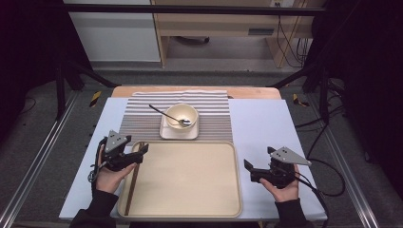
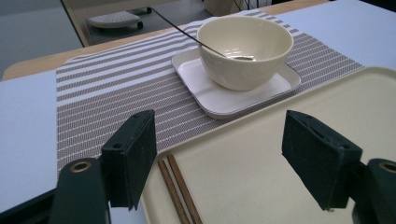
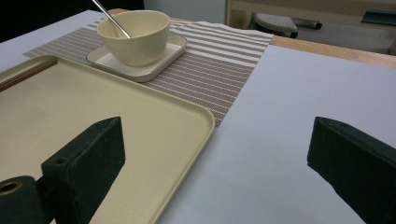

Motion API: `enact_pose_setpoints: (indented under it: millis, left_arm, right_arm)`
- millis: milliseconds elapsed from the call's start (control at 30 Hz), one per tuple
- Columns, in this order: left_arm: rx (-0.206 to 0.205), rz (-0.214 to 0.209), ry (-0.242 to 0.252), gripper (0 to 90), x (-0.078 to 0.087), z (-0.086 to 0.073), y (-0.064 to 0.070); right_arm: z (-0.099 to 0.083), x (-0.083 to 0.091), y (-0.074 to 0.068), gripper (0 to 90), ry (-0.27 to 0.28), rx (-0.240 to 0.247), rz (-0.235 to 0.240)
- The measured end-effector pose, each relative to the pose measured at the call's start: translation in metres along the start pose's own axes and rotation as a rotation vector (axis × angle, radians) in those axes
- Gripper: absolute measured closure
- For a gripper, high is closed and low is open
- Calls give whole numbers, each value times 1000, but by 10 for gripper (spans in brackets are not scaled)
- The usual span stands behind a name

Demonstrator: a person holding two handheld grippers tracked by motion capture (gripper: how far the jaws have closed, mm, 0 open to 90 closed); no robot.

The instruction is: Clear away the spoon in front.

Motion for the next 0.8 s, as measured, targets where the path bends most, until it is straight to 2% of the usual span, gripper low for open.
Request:
enact_pose_setpoints:
  millis: [167, 433, 533, 700, 800]
  left_arm:
    - [-3, 3, 21, 250, -2, 12, -3]
    - [-9, 3, 38, 241, -16, 32, -9]
    - [-3, 14, 48, 237, -22, 39, -12]
    - [-15, 29, 44, 225, -31, 48, -17]
    - [2, 34, 47, 218, -35, 51, -22]
  right_arm:
    - [1, 1, 2, 49, 7, -2, -4]
    - [2, 2, 3, 49, 9, 0, -11]
    - [2, 3, 4, 49, 12, 0, -13]
    - [2, 3, 4, 50, 12, 0, -11]
    - [2, 2, 3, 50, 10, 0, -8]
Point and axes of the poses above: each handheld gripper's, and its own axes: x roughly backward along the jaws, z roughly out of its top, y roughly to its right, the point moved 5 cm from there along -x, roughly forward along the jaws, and after that the axes turned 8 degrees about -z, right-handed, at the moved point
